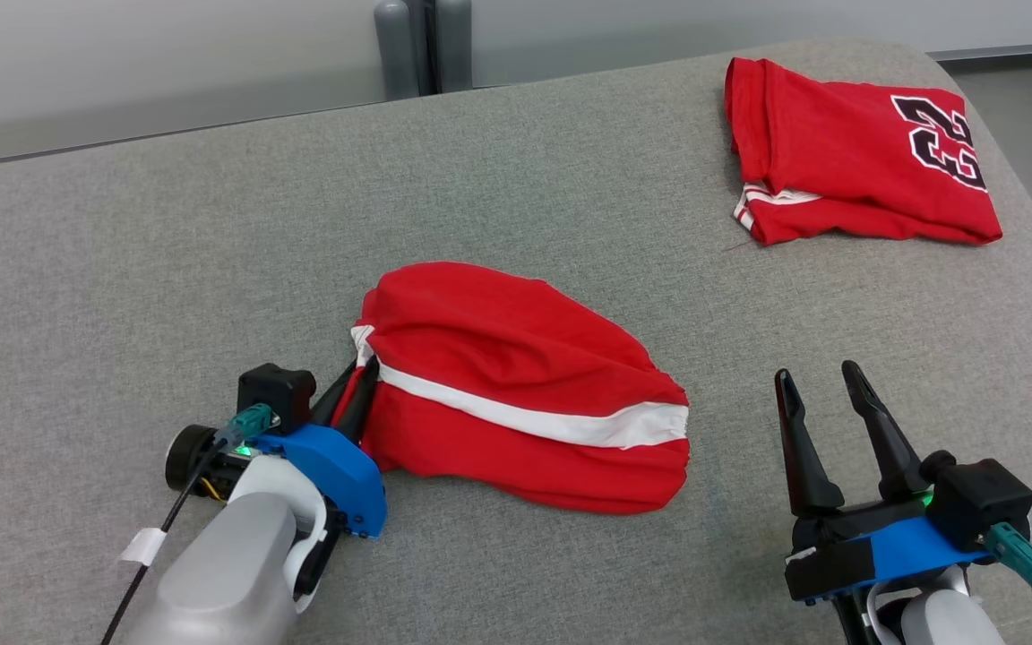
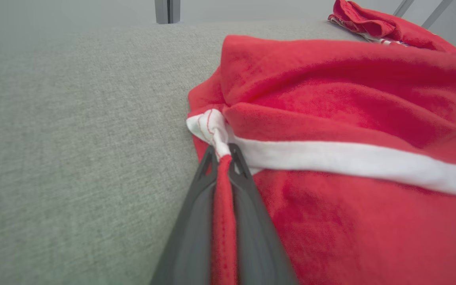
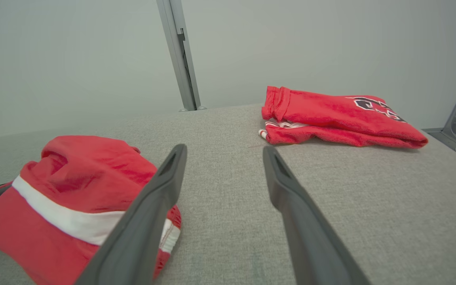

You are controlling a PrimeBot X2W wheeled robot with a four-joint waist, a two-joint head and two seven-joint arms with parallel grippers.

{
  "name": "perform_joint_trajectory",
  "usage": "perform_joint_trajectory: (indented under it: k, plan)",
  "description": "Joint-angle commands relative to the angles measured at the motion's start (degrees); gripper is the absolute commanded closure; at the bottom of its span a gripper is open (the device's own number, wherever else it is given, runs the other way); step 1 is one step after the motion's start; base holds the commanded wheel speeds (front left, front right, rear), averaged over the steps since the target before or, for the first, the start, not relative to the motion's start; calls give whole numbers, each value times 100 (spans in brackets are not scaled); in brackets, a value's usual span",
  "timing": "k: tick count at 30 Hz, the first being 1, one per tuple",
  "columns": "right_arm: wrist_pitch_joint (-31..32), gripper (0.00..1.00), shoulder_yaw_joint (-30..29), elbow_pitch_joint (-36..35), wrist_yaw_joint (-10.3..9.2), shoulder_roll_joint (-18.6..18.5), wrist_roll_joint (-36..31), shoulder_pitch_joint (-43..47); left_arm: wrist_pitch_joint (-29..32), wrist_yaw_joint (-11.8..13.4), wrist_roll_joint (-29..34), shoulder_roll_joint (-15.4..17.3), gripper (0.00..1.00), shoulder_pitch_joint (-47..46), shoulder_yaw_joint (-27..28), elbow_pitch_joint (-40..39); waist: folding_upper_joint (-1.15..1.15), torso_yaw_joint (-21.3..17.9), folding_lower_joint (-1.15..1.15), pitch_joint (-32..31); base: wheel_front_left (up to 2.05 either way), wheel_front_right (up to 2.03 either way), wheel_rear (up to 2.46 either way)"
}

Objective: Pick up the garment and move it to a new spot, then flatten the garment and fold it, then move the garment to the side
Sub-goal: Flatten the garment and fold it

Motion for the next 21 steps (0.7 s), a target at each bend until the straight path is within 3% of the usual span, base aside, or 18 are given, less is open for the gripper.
perform_joint_trajectory:
  k: [1, 10, 21]
  plan:
    - [-17, 0, 10, -18, 1, -4, 25, -74, -24, -5, -18, 70, 100, -168, 18, 17, 0, -6, 0, -4, 0, 0, 0]
    - [-18, 0, -119, -51, 1, -1, -32, 64, -24, 251, 441, 349, 100, -405, 1072, -813, 0, 166, 0, -143, 0, 0, 0]
    - [-17, 0, -67, 20, 1, -4, -54, 204, -24, 145, 1431, 81, 100, 1205, 2044, -2186, 0, 677, 0, -412, 0, 0, 0]
